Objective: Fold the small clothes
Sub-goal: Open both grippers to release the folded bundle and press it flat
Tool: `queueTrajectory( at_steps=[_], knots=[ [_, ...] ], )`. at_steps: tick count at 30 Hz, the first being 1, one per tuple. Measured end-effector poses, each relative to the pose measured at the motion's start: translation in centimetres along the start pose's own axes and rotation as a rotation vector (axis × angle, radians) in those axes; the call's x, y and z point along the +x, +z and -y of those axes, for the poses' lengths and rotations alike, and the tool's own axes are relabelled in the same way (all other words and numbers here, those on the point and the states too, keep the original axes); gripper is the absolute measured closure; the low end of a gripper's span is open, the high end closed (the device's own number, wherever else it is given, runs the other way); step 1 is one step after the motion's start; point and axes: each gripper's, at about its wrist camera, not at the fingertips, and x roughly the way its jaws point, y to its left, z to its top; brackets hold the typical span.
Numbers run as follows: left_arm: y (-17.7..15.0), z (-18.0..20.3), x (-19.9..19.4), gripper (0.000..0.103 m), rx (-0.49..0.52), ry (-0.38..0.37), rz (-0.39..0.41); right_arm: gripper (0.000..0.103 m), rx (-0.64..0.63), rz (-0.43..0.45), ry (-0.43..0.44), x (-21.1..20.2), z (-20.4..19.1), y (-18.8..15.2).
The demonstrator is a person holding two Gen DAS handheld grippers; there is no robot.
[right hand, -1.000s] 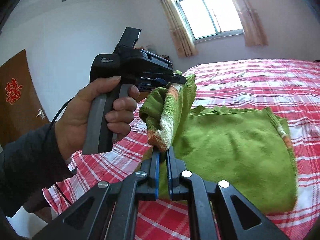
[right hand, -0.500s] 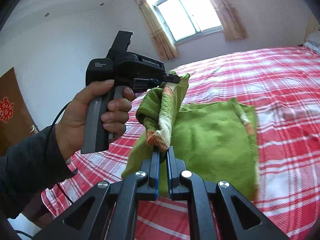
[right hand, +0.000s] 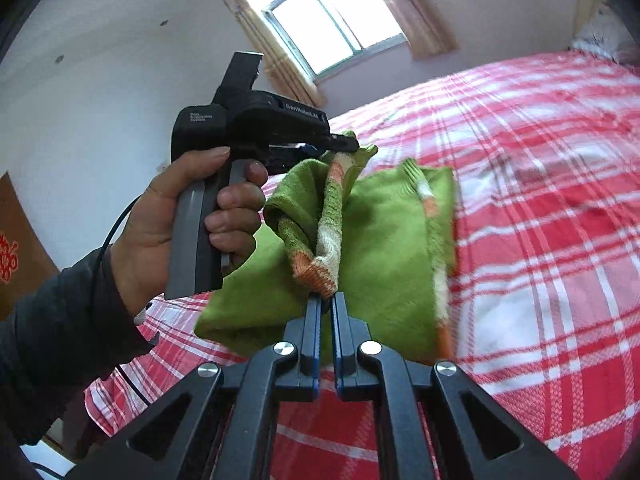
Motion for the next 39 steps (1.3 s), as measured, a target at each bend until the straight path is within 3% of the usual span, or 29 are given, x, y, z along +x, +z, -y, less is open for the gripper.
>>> queueTrajectory(
  at_steps=[9, 12, 16, 17, 18, 20, 22, 26, 30, 31, 32, 33, 34, 39],
  knots=[
    [-0.3, 2.6, 2.8, 0.096, 0.06, 0.029, -0.023, 0.103, 0.104, 0.022, -0.044, -1.2, 2.7, -0.4],
    [-0.7, 3.0, 2.8, 0.092, 0.081, 0.057, -0.007, 0.103, 0.163, 0.028, -0.03, -1.4, 4.0, -0.6],
    [-1.3, 2.8, 0.1, 0.051, 0.098, 0.062, 0.035, 0.101, 0.187, 0.047, -0.022, -1.6, 4.5, -0.6],
    [-1.6, 2.7, -0.9, 0.039, 0.111, 0.071, 0.056, 0.095, 0.185, 0.051, -0.027, -1.7, 4.4, -0.7],
    [-1.9, 2.6, -1.5, 0.036, 0.12, 0.079, 0.069, 0.088, 0.179, 0.057, -0.025, -1.7, 4.2, -0.7],
    [-2.9, 2.0, -3.6, 0.034, 0.135, 0.075, 0.107, 0.044, 0.147, 0.086, -0.021, -2.3, 3.4, -0.6],
    [-4.9, 0.7, -5.7, 0.031, 0.16, 0.127, 0.131, 0.039, 0.099, 0.103, -0.011, -2.7, 2.3, 0.1],
    [-8.5, -2.5, -8.0, 0.027, 0.173, 0.212, 0.174, 0.039, 0.027, 0.039, -0.004, -1.2, 0.1, 2.7],
    [-11.1, -5.2, -9.2, 0.027, 0.123, 0.229, 0.185, 0.039, 0.012, -0.112, -0.058, 3.3, -0.5, 4.4],
    [-11.9, -5.7, -9.2, 0.027, 0.107, 0.214, 0.173, 0.046, 0.011, -0.172, -0.075, 5.0, -0.5, 4.4],
    [-12.5, -5.9, -9.0, 0.027, 0.102, 0.207, 0.155, 0.071, 0.003, -0.204, -0.089, 5.9, -0.6, 4.2],
    [-12.8, -5.9, -8.9, 0.027, 0.102, 0.209, 0.147, 0.09, -0.021, -0.216, -0.125, 6.3, -0.9, 4.0],
    [-13.2, -6.0, -8.7, 0.027, 0.102, 0.209, 0.142, 0.095, -0.031, -0.207, -0.135, 6.1, -1.0, 4.0],
    [-13.6, -5.5, -9.4, 0.026, 0.117, 0.169, 0.158, 0.097, -0.068, -0.085, -0.161, 1.1, -2.1, 4.4]
  ],
)
